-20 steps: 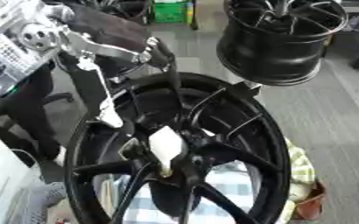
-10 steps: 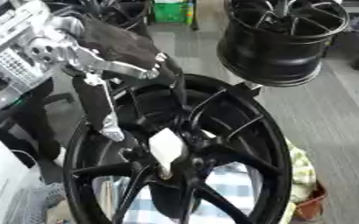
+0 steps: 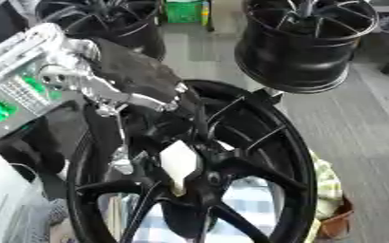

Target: Pull the pin out of the wheel hub.

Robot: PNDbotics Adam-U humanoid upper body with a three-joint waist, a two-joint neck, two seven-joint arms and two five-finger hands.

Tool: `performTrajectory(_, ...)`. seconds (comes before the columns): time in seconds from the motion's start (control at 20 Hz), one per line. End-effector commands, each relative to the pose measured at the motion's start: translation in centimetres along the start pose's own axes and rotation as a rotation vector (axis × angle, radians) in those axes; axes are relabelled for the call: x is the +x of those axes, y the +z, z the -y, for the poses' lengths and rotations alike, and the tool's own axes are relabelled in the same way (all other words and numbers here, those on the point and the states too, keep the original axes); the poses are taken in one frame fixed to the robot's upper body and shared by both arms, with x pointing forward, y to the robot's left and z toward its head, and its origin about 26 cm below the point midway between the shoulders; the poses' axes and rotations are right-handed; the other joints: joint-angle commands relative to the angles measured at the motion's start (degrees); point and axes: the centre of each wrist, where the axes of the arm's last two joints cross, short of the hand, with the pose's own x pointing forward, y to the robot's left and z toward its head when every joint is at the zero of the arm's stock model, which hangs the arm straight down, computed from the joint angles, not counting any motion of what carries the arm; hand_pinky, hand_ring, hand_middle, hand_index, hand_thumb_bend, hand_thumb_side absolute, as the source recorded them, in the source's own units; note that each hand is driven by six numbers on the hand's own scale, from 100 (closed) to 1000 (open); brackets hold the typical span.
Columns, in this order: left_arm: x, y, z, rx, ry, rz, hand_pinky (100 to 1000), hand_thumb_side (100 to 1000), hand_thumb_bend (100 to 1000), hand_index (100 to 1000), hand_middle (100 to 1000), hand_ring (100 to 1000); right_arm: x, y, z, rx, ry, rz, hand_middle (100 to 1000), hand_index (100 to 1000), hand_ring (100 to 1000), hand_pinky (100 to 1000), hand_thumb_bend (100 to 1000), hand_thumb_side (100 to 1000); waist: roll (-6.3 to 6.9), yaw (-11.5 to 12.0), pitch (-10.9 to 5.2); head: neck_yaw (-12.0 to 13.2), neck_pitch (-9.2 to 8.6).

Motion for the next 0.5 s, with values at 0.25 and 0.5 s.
performTrajectory(0.25, 0.4, 1.8, -0.1, 0.0, 0.003, -0.098, 896, 209, 588, 916, 832, 878, 0.5, -0.4, 0.6, -0.007, 0.012, 0.024, 536, 697, 631, 755, 519, 323, 0.05, -0.1, -0.64, -1.1, -1.05)
performTrajectory(0.5, 1.3, 2.5, 0.2, 0.016, 0.038, -0.099, 897, 156, 565, 916, 842, 880, 0.5, -0.4, 0.6, -0.006, 0.007, 0.02, 536, 697, 630, 755, 515, 324, 0.13, -0.2, -0.45, -1.5, -1.06)
